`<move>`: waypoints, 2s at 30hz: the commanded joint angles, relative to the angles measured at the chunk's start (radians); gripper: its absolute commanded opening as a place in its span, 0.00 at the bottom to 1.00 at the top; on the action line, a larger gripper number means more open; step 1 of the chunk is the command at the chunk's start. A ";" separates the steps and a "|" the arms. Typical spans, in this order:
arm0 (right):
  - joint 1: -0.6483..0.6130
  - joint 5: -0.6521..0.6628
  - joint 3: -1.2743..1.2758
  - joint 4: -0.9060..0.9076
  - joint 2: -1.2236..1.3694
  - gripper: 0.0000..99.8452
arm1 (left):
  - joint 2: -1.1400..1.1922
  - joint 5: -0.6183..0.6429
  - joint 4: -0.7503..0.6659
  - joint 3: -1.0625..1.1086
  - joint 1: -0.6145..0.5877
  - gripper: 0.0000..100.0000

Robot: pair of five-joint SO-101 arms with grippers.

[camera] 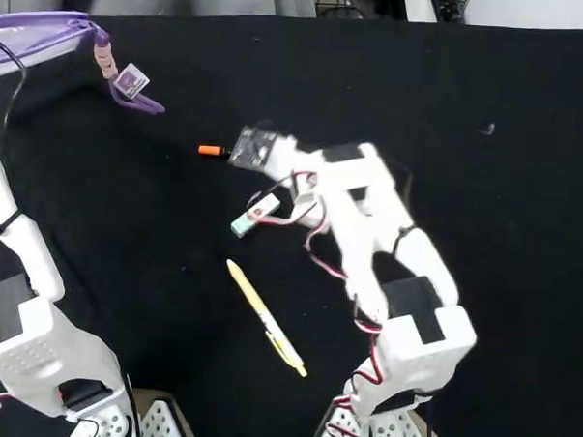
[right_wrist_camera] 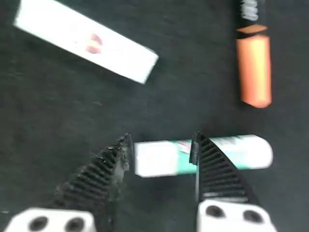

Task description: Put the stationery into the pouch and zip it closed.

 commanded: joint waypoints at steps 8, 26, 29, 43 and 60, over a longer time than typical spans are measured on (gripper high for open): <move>0.135 -0.281 0.019 -0.678 -0.068 0.20 | -0.015 0.015 -0.032 0.007 -0.004 0.03; 0.094 -0.238 -0.088 -0.721 0.288 0.20 | -0.015 0.015 -0.029 0.012 -0.004 0.03; 0.091 -0.239 -0.045 -0.721 0.283 0.20 | -0.015 0.015 -0.029 0.012 -0.004 0.03; -0.046 0.083 0.050 -0.350 0.111 0.20 | -0.014 0.015 -0.037 0.059 0.064 0.03; 0.141 -0.112 0.390 -0.114 -0.872 0.20 | 0.071 0.017 -0.210 0.116 0.452 0.03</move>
